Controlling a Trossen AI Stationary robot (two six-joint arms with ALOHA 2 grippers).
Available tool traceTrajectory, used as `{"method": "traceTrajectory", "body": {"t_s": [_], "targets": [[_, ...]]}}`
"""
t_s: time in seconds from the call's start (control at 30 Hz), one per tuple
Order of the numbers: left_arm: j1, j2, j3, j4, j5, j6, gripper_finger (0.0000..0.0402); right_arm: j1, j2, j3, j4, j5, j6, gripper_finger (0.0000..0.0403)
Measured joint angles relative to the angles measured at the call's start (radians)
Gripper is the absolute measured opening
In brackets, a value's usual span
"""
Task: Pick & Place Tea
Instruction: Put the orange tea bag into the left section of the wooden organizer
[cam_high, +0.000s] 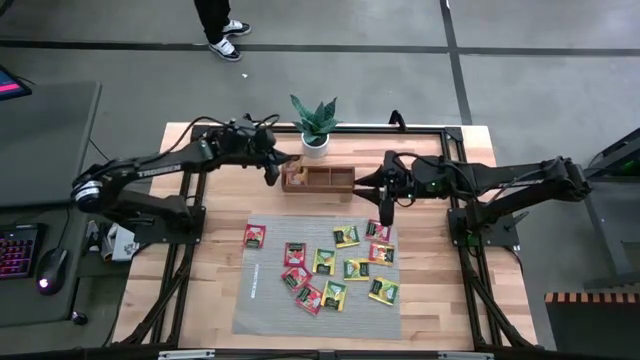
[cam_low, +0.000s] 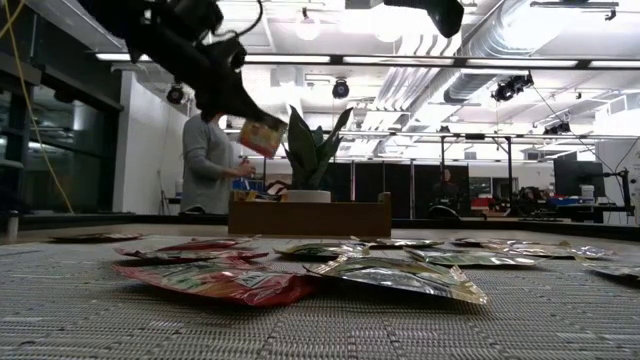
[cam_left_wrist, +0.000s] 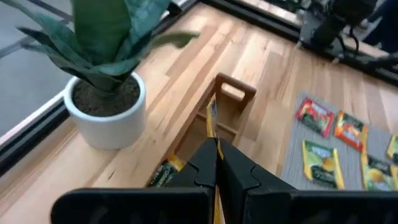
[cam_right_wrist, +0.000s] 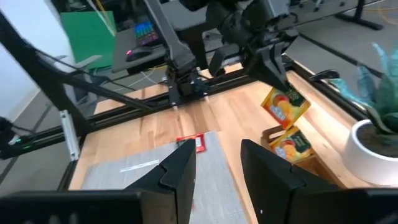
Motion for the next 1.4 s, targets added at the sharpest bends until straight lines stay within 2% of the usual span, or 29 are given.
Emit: {"method": "traceTrajectory", "body": {"t_s": [0.13, 0.43, 0.7, 0.9, 1.13, 1.4], "targets": [[0.034, 0.064, -0.006, 0.073, 0.071, 0.032, 0.0000, 0.000, 0.000, 0.000, 0.000, 0.040, 0.009, 0.0124], [0.042, 0.196, -0.007, 0.174, 0.134, 0.069, 0.0000, 0.000, 0.000, 0.000, 0.000, 0.091, 0.042, 0.0124], [0.042, 0.214, -0.007, 0.159, 0.074, 0.061, 0.0000, -0.001, 0.000, 0.000, -0.010, 0.078, 0.039, 0.0124], [0.042, 0.214, -0.007, 0.138, 0.083, 0.042, 0.0000, -0.001, 0.000, 0.000, -0.041, 0.076, 0.040, 0.0124], [0.044, 0.231, -0.007, 0.120, 0.022, 0.016, 0.0000, -0.001, 0.000, 0.000, -0.048, 0.063, 0.039, 0.0124], [0.048, 0.261, -0.006, 0.103, 0.050, -0.022, 0.0000, -0.001, 0.000, 0.000, -0.048, 0.044, 0.024, 0.0124]]}}
